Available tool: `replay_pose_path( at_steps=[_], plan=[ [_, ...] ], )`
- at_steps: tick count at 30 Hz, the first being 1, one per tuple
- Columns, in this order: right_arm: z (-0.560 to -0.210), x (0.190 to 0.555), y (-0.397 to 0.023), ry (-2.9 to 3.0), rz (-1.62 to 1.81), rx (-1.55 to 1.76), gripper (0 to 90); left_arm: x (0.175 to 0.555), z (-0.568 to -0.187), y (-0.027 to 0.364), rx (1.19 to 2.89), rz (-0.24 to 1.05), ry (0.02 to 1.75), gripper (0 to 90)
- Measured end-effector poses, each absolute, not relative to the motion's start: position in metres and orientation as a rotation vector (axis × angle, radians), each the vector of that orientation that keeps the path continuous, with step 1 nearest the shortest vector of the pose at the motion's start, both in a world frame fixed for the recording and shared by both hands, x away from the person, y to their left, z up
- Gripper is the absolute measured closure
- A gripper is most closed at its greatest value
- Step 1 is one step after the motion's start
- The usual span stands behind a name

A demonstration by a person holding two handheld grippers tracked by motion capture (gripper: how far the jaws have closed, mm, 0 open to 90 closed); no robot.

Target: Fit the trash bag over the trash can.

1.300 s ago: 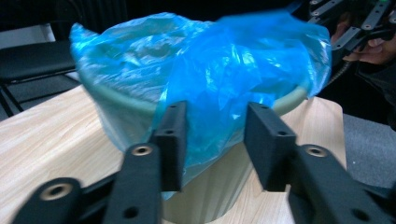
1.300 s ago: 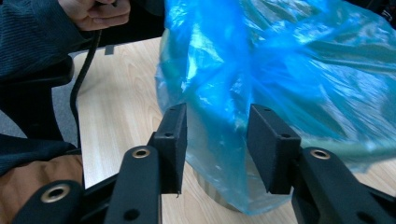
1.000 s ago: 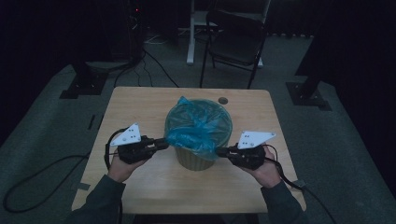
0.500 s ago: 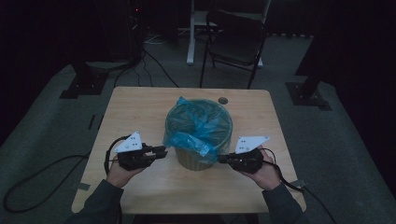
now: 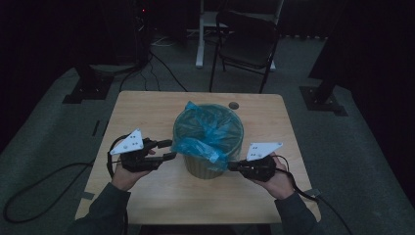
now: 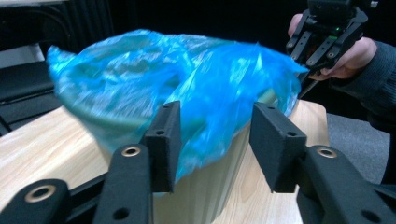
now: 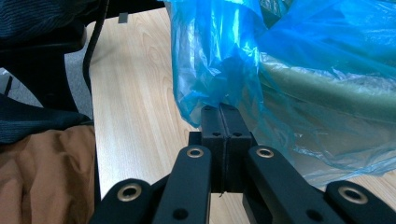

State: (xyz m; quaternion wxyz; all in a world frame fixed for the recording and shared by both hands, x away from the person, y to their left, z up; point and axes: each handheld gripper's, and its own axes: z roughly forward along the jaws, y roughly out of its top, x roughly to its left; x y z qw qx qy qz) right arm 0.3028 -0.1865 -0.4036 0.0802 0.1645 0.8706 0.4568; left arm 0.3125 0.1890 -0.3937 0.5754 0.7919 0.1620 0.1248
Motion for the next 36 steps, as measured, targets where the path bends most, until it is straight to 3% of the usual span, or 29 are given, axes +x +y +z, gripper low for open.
replay_pose_path(
  at_steps=[1,3,5,27,29,36],
  plan=[
    [-0.403,0.302,-0.187,2.603,1.368,0.49,90.0,0.312,-0.396,0.186,1.874,0.281,0.364,73.3],
    [-0.403,0.302,-0.188,2.601,1.366,0.485,90.0,0.31,-0.402,0.183,1.9,0.262,0.346,85.5],
    [-0.402,0.301,-0.188,2.602,1.367,0.479,90.0,0.309,-0.408,0.183,1.92,0.247,0.342,89.4],
    [-0.427,0.312,-0.206,2.655,1.224,0.626,90.0,0.333,-0.463,0.182,2.148,0.19,0.465,89.7],
    [-0.425,0.31,-0.208,2.643,1.246,0.623,90.0,0.333,-0.46,0.189,2.118,0.188,0.478,80.5],
    [-0.41,0.304,-0.218,2.583,1.315,0.606,80.9,0.329,-0.445,0.213,2.029,0.216,0.507,72.0]
  ],
)
